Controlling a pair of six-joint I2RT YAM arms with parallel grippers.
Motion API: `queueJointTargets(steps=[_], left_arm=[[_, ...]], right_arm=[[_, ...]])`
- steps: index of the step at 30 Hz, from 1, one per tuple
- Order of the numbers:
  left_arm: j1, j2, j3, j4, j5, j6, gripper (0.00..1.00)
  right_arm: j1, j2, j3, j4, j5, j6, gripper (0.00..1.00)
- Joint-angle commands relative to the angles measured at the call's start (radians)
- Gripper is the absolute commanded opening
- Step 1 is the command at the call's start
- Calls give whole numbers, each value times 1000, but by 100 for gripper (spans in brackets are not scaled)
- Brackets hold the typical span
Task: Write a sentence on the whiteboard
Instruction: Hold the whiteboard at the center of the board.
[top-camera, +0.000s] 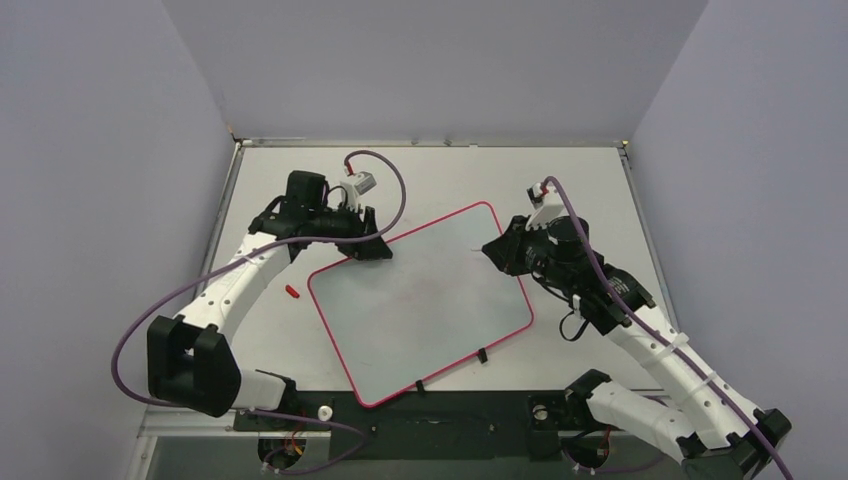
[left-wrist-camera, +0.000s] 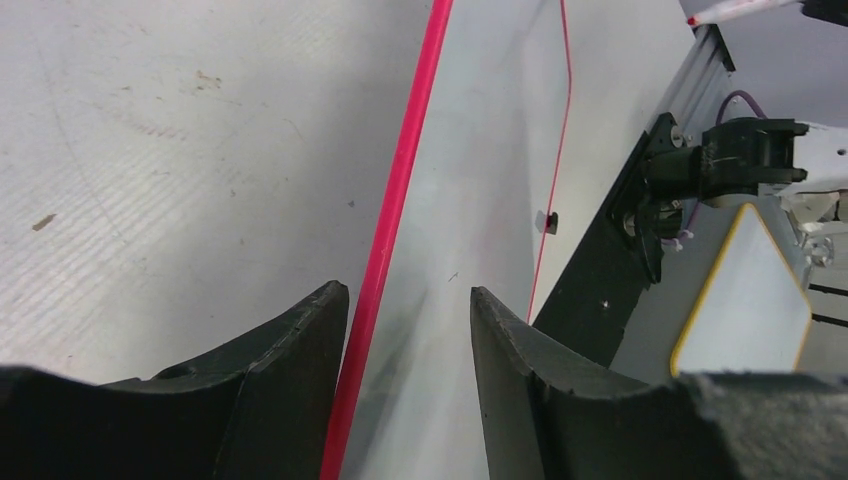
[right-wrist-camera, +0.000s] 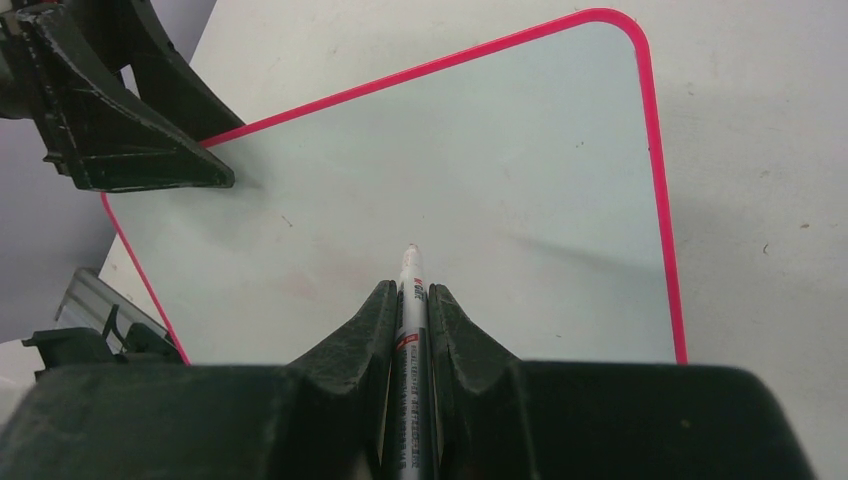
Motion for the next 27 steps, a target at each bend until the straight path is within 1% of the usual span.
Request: queueJointTargets(steps=[1,7,12,15,17,18,19,20,21,22,24,27], left_arm=[[-18,-44,-42,4,115,-13,45],[-21,-57,-131,63,95,-52,45],[-53,-71,-144,42,44,-40,45],[-57,-72,-149,37,37,-38,47],[-59,-67,-148,38,40,-37,40],[-59,-60,-145,38,47,-37,33],[-60,-57,-138,35,52,-35,29],[-61,-50,-135,32,62,-30,21],[-61,-46,-128,27,66,-27,18],[-61,-40,-126,25,71,-21,9],[-62,-41,-117,18,73,-11,0],[-65,-53,-114,26,73,-2,0]], right_arm=[[-4,26,45,13,-18,-31,0],[-5,74,75,12,-51,-46,0],[-4,81,95,18,-74,-77,0],[-4,90,107,18,-93,-95,0],[-2,97,111,19,-99,-100,0],[-3,99,113,20,-102,-102,0],[-3,99,112,20,-103,-107,0],[-4,99,112,22,-105,-109,0],[-3,99,111,23,-107,-114,0],[-3,97,108,26,-111,-117,0],[-5,98,103,28,-121,-128,0],[-4,97,99,39,-138,-145,0]])
